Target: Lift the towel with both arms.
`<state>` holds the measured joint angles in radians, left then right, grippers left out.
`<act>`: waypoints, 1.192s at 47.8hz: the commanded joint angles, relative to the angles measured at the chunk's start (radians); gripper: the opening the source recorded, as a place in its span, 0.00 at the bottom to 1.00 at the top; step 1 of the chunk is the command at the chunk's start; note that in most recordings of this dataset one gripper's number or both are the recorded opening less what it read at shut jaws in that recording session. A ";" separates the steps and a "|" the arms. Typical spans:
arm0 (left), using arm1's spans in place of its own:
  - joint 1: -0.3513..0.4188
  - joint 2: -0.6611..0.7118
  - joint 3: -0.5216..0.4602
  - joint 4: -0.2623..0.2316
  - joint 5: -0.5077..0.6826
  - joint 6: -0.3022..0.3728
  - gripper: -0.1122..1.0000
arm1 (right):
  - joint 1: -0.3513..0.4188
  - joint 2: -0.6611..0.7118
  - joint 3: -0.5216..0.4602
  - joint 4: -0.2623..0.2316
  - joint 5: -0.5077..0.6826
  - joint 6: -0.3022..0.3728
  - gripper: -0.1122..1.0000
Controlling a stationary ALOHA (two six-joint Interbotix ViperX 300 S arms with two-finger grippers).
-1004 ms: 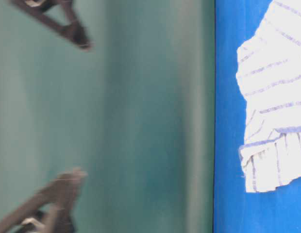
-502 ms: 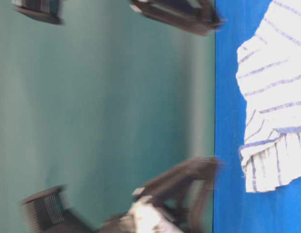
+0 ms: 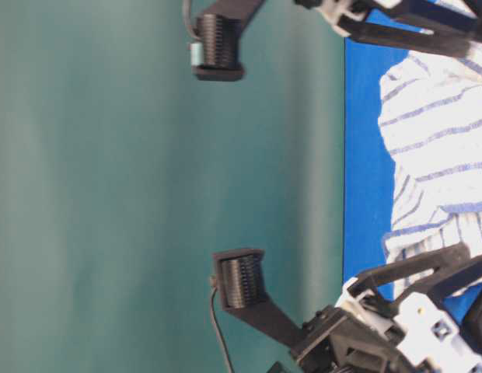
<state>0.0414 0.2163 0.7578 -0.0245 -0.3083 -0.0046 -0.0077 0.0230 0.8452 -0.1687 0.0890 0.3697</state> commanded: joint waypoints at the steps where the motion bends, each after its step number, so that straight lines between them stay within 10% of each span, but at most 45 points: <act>1: -0.002 0.006 -0.020 -0.003 -0.011 -0.003 0.94 | 0.002 0.005 -0.003 0.002 -0.017 0.002 0.72; 17: -0.002 0.014 -0.025 -0.005 0.037 -0.003 0.86 | -0.003 0.025 0.000 -0.002 -0.017 0.000 0.71; 32: 0.002 0.008 -0.028 -0.006 0.107 -0.003 0.13 | -0.003 0.021 0.000 -0.002 0.011 0.000 0.13; 57: 0.006 -0.348 -0.091 -0.006 0.426 -0.011 0.13 | -0.005 -0.238 -0.120 -0.003 0.183 -0.012 0.12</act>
<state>0.0460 -0.0552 0.6995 -0.0322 0.0844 -0.0153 -0.0138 -0.1473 0.7731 -0.1687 0.2347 0.3605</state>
